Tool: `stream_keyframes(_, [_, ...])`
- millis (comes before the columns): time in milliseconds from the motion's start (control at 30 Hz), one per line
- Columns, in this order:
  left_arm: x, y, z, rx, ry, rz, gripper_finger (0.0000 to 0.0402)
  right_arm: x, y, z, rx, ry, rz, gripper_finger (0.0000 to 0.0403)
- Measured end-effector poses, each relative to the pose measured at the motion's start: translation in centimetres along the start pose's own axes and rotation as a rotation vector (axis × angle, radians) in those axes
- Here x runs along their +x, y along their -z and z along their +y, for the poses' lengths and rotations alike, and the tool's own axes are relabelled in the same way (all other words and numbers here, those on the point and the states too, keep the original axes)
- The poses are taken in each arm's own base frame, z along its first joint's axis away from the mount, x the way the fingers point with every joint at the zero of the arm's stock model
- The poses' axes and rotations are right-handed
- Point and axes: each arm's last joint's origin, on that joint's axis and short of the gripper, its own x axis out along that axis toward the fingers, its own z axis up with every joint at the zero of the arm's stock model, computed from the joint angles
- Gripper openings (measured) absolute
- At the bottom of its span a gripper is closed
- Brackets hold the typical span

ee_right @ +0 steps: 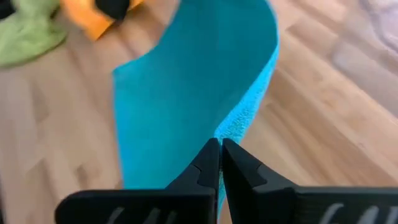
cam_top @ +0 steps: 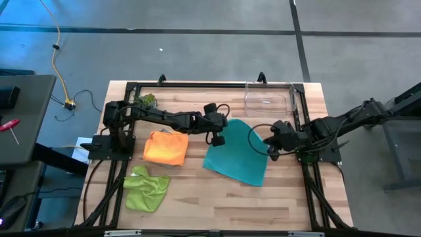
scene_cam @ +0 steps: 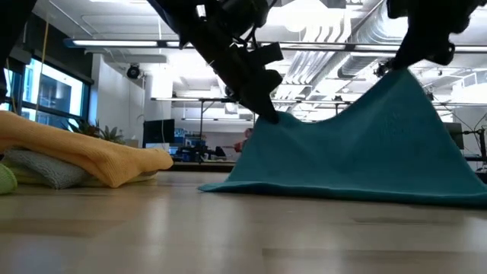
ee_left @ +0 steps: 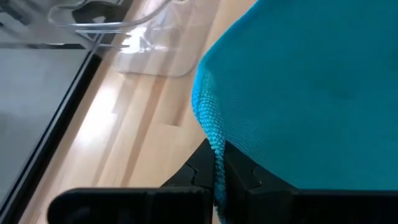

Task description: Fold microfiber towels

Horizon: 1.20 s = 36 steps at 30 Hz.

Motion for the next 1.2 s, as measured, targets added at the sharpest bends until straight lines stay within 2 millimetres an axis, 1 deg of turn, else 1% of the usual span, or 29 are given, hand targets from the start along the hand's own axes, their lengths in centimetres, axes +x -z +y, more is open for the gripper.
stream_keyframes(100, [-0.3,-0.1,-0.8,0.026,0.015,-0.005,0.0000,-0.2,0.2,1.0,-0.043,-0.050,0.046,0.0000])
stream_keyframes(200, [-0.6,-0.3,-1.6,0.056,0.023,-0.025,0.0000,0.4,1.1,2.1,-0.103,-0.061,0.116,0.0000])
stream_keyframes(333, [-0.9,-0.5,-2.3,0.072,0.034,-0.042,0.0000,1.6,2.4,3.1,-0.149,0.006,0.159,0.0000])
stream_keyframes(467, [-1.3,-0.6,-2.8,0.079,0.046,-0.051,0.0000,2.4,2.9,3.2,-0.133,0.088,0.169,0.0000])
stream_keyframes(567, [-2.8,-1.4,-2.9,0.067,0.067,-0.097,0.0000,2.5,2.8,3.5,-0.120,0.067,0.157,0.0000])
stream_keyframes(633, [-4.4,-2.0,-2.9,0.069,0.077,-0.141,0.0000,2.1,2.6,3.9,-0.139,0.046,0.150,0.0000])
stream_keyframes(700, [-5.9,-2.0,-2.9,0.046,0.093,-0.194,0.0000,1.8,2.3,4.2,-0.165,0.023,0.142,0.0000])
stream_keyframes(767, [-7.1,-1.1,-3.1,0.034,0.114,-0.205,0.0000,1.7,2.3,4.3,-0.182,0.009,0.156,0.0000])
stream_keyframes(833, [-7.8,0.3,-3.2,0.014,0.127,-0.183,0.0000,1.7,2.3,4.5,-0.187,-0.023,0.173,0.0000])
stream_keyframes(933, [-7.8,2.2,-3.7,-0.007,0.131,-0.141,0.0000,2.2,2.6,4.7,-0.178,-0.037,0.184,0.0000])
stream_keyframes(1033, [-7.8,3.7,-4.7,-0.016,0.176,-0.104,0.0000,2.6,2.7,5.4,-0.170,-0.070,0.175,0.0000])
stream_keyframes(1200, [-8.6,5.0,-7.0,0.040,0.244,-0.090,0.0000,3.1,3.4,6.9,-0.194,-0.138,0.176,0.0000])
